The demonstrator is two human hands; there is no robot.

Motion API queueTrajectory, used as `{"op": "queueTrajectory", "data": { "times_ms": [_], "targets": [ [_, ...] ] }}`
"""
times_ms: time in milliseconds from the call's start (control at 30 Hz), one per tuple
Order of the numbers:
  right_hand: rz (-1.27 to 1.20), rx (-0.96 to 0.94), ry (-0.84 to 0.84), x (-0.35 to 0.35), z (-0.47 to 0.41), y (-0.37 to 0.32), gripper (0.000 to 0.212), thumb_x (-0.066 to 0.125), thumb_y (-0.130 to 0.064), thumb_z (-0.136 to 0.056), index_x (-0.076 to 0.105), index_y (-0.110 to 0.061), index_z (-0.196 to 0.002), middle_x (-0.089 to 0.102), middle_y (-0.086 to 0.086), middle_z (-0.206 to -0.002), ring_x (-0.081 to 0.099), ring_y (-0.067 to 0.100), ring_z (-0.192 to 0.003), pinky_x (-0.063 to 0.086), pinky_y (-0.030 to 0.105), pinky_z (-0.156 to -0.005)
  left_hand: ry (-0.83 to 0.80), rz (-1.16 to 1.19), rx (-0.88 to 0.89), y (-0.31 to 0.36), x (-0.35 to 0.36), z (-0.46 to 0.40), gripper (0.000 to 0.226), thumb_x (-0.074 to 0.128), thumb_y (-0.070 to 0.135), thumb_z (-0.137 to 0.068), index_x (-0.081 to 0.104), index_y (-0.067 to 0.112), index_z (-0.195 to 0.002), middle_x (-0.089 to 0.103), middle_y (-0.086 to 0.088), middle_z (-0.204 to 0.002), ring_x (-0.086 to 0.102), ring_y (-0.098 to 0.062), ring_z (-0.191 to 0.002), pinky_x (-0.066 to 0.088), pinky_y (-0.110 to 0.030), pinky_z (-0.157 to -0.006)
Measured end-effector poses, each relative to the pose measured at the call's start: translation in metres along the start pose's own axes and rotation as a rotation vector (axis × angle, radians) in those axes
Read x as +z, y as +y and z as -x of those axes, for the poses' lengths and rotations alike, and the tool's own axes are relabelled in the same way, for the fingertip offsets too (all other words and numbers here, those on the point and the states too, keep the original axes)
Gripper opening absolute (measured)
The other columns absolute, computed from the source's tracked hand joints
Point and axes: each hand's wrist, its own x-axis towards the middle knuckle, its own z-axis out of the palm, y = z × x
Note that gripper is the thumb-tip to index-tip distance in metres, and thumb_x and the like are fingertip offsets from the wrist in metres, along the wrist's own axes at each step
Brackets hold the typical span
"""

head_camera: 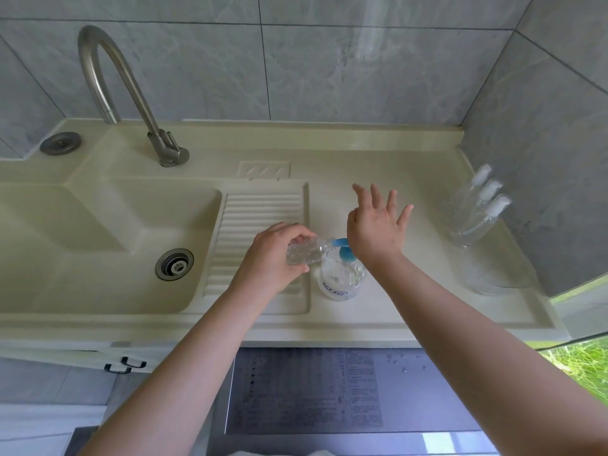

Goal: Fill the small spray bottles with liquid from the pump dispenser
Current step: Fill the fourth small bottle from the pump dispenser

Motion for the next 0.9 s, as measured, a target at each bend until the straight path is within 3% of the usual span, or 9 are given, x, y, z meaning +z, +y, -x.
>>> {"op": "queueTrajectory", "data": {
  "times_ms": [200,467,600,700,833,900],
  "targets": [
    [0.037,-0.054,0.069,-0.011,-0.003,0.000,0.055,0.030,-0.034,-0.105,0.015,-0.029,-0.158,0.010,0.007,-0.168,-0.002,0.038,-0.153,-0.004,0.063,-0.119,0.001,0.003,0.009,0.001,0.002,-0.001,0.053,0.088,0.009,-0.063,0.069,0.031,-0.108,0.061,0.016,-0.097,0.058,-0.003,-0.091,0.045,-0.013,-0.082],
    [0.075,-0.065,0.038,-0.003,0.001,-0.002,0.054,0.027,-0.023,-0.104,0.019,-0.029,-0.157,0.012,0.006,-0.167,-0.001,0.039,-0.153,-0.003,0.063,-0.119,0.007,-0.005,0.003,0.003,0.002,-0.002,0.054,0.088,0.011,-0.063,0.068,0.034,-0.107,0.060,0.018,-0.097,0.058,-0.004,-0.091,0.052,-0.030,-0.086],
    [0.059,-0.068,0.042,-0.004,-0.001,0.001,0.054,0.027,-0.032,-0.105,0.016,-0.029,-0.158,0.011,0.007,-0.167,0.000,0.038,-0.153,-0.004,0.064,-0.119,-0.005,-0.007,0.002,0.004,0.002,0.000,0.053,0.088,0.013,-0.064,0.067,0.035,-0.107,0.059,0.019,-0.097,0.058,-0.003,-0.093,0.052,-0.033,-0.087],
    [0.029,-0.067,0.036,-0.009,-0.002,-0.001,0.056,0.029,-0.037,-0.105,0.014,-0.029,-0.158,0.008,0.007,-0.168,-0.002,0.038,-0.153,-0.004,0.064,-0.119,0.003,0.001,0.003,0.003,0.000,0.000,0.052,0.088,0.011,-0.063,0.068,0.033,-0.106,0.060,0.017,-0.098,0.059,-0.004,-0.091,0.051,-0.028,-0.085],
    [0.073,-0.087,0.038,-0.011,-0.003,-0.003,0.056,0.031,-0.029,-0.104,0.015,-0.030,-0.158,0.007,0.006,-0.168,-0.003,0.037,-0.153,-0.005,0.065,-0.118,0.009,0.016,0.014,0.002,0.002,-0.001,0.053,0.089,0.009,-0.061,0.070,0.028,-0.107,0.061,0.013,-0.099,0.057,-0.001,-0.086,0.040,-0.002,-0.078],
    [0.041,-0.066,0.004,-0.005,-0.002,-0.005,0.056,0.030,-0.021,-0.103,0.017,-0.031,-0.157,0.009,0.006,-0.168,-0.001,0.037,-0.153,-0.005,0.066,-0.118,0.013,0.015,0.018,0.001,0.003,-0.002,0.053,0.089,0.009,-0.061,0.070,0.027,-0.107,0.061,0.011,-0.098,0.058,-0.002,-0.087,0.040,-0.003,-0.079]
  ]
}}
